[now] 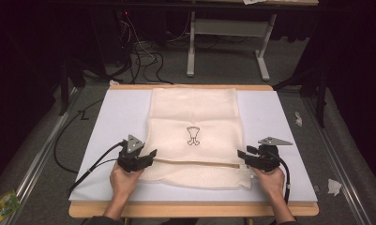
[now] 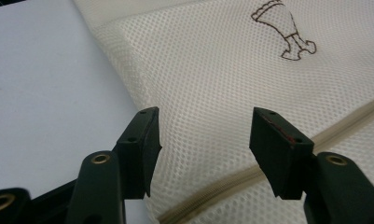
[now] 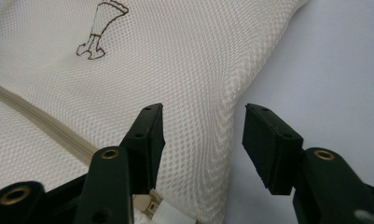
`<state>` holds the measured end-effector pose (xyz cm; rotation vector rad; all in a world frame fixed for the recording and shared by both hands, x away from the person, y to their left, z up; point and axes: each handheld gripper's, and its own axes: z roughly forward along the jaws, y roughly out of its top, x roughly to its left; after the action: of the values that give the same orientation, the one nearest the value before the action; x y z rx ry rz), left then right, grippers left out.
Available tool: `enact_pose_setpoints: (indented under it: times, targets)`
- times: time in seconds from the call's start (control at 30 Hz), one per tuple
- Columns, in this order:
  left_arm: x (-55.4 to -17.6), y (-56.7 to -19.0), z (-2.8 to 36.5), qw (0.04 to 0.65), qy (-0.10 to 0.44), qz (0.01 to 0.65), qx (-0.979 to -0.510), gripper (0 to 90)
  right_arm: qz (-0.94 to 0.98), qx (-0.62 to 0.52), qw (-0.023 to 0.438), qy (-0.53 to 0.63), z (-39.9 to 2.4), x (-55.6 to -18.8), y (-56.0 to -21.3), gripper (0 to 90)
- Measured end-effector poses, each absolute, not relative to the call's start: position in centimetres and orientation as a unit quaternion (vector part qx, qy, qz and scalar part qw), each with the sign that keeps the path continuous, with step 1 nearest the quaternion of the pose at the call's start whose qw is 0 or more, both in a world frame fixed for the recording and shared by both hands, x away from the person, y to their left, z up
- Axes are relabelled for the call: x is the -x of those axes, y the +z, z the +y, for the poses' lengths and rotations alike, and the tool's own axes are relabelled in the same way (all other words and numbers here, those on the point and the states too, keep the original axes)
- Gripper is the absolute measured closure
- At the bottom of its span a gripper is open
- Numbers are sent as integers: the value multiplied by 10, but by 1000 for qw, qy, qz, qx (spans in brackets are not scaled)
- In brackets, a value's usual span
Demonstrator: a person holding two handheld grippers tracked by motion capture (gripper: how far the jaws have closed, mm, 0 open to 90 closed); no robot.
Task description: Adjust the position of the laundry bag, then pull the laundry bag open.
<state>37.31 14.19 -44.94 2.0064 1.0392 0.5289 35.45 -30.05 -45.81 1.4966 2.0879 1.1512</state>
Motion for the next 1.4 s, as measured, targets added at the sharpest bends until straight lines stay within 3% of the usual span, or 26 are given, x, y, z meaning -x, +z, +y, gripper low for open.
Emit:
enact_pose_setpoints:
  times: [0.23,0.53,0.63,1.4]
  targets:
    - [-358,-453,134,406,185,396,-802,422,740,-525,165,386,-301,-340,-463,584]
    - [-350,-458,119,435,141,405,-792,406,726,-539,147,400,-304,-337,-472,585]
    - [-345,-456,108,426,160,386,-803,414,728,-539,150,397,-301,-337,-471,585]
    - [-338,-436,7,440,110,306,-837,432,736,-542,141,380,-306,-338,-469,571]
